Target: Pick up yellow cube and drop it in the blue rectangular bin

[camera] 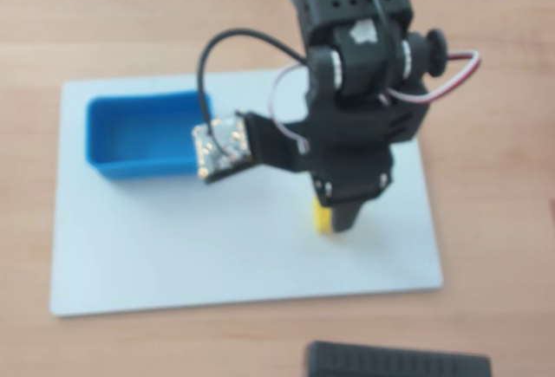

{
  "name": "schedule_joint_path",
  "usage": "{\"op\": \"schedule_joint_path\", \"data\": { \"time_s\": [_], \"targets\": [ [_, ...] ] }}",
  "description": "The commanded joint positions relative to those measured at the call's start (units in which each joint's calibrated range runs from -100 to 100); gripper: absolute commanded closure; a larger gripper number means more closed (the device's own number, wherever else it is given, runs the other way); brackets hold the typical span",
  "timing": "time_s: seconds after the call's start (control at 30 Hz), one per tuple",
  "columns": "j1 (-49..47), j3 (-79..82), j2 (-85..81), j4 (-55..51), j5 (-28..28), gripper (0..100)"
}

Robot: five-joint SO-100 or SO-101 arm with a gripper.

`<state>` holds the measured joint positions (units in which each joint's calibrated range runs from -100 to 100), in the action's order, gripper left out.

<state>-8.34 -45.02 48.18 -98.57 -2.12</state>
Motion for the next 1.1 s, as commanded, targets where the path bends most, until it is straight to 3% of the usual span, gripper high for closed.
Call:
{"op": "schedule_joint_path", "data": {
  "time_s": [0.0, 1.07],
  "targets": [
    [0.28, 0.11, -11.44, -1.43, -0.88, 80],
    [-0.92, -4.35, 1.85, -0.28, -1.9, 79]
  ]
}}
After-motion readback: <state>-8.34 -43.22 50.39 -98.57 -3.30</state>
